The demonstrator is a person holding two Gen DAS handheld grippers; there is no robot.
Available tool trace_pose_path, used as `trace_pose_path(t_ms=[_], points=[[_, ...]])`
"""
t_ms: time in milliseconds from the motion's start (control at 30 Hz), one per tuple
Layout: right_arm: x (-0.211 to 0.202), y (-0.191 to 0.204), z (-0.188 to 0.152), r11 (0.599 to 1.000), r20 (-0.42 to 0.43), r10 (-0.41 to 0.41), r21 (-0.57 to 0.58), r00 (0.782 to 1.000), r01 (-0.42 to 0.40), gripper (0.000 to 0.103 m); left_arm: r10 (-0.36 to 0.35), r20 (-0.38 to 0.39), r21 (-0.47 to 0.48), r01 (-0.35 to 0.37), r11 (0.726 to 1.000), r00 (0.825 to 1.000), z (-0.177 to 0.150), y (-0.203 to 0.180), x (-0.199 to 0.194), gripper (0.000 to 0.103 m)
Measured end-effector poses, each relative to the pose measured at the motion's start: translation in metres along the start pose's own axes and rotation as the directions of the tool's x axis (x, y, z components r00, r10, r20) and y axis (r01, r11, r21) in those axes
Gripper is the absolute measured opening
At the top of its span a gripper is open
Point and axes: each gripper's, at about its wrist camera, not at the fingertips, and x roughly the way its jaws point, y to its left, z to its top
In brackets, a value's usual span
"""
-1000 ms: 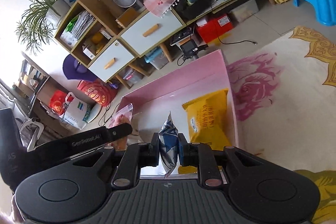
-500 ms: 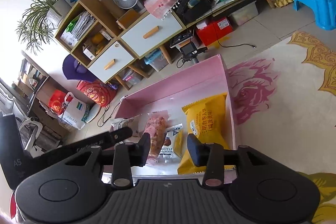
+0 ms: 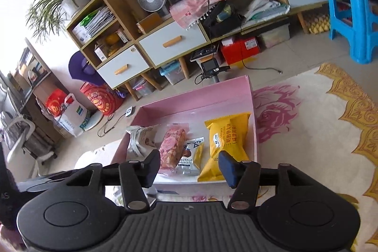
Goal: Organize snacks
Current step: 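Carry both packets into the pink box and open both tools to release them, then move both tools back over the remaining snacks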
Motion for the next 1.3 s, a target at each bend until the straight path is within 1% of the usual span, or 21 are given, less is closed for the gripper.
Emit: trace_pose_path(t_ms=[100,167,267,400,433,567,700,767,867,900,967,1000,1067,1133,1300], points=[[-0.007,0.005,-0.004,1.000,0.008,-0.015,-0.027,1.000,0.015,0.051,0.006,-0.006,0.003,-0.006,1.000,1.000,-0.010,0.007,-0.012,0.051],[-0.013,0.009,-0.007,0.998,0.019,-0.027,-0.048,0.999,0.028,0.057,0.009,-0.011,0.005,-0.009,1.000,1.000,-0.017,0.010,-0.021,0.051],[-0.023,0.018,-0.013,0.992,0.038,-0.044,-0.114,0.998,0.048,0.064,0.005,-0.016,0.006,-0.004,1.000,1.000,-0.031,0.015,-0.035,0.052],[-0.034,0.033,-0.023,0.974,0.050,-0.059,-0.216,0.997,0.068,0.069,0.004,-0.036,0.004,-0.004,1.000,0.999,-0.050,0.022,-0.050,0.054],[-0.037,0.036,-0.026,0.970,0.055,-0.059,-0.234,0.997,0.070,0.072,0.006,-0.046,0.003,-0.005,1.000,0.999,-0.054,0.023,-0.053,0.054],[-0.046,0.045,-0.035,0.959,0.067,-0.056,-0.275,0.996,0.072,0.078,-0.007,-0.062,-0.006,0.006,1.000,0.998,-0.070,0.028,-0.065,0.055],[-0.054,0.053,-0.046,0.952,0.070,-0.045,-0.300,0.997,0.064,0.082,-0.034,-0.045,-0.030,0.033,0.999,0.998,-0.084,0.033,-0.078,0.069],[-0.059,0.057,-0.053,0.949,0.083,-0.040,-0.309,0.996,0.064,0.085,-0.049,-0.040,-0.034,0.048,0.998,0.998,-0.090,0.034,-0.082,0.071],[-0.064,0.060,-0.062,0.949,0.105,-0.038,-0.307,0.994,0.069,0.090,-0.069,-0.042,-0.033,0.068,0.997,0.997,-0.098,0.035,-0.086,0.079],[-0.066,0.061,-0.065,0.950,0.110,-0.035,-0.306,0.993,0.067,0.091,-0.073,-0.041,-0.027,0.072,0.997,0.997,-0.101,0.035,-0.087,0.082],[-0.067,0.060,-0.073,0.950,0.120,-0.017,-0.309,0.993,0.054,0.096,-0.074,-0.038,-0.008,0.074,0.997,0.997,-0.107,0.036,-0.090,0.084],[-0.067,0.059,-0.079,0.949,0.121,-0.009,-0.312,0.993,0.046,0.096,-0.073,-0.040,0.003,0.074,0.997,0.996,-0.110,0.036,-0.090,0.087],[-0.063,0.058,-0.089,0.941,0.095,-0.009,-0.336,0.995,0.041,0.096,-0.068,-0.037,0.020,0.069,0.997,0.997,-0.115,0.037,-0.092,0.091],[-0.059,0.057,-0.097,0.930,0.075,-0.022,-0.365,0.997,0.048,0.096,-0.060,-0.036,0.029,0.061,0.998,0.998,-0.121,0.040,-0.092,0.091],[-0.055,0.053,-0.116,0.901,0.048,-0.049,-0.428,0.998,0.065,0.096,-0.064,-0.056,0.027,0.065,0.998,0.996,-0.134,0.053,-0.089,0.094]])
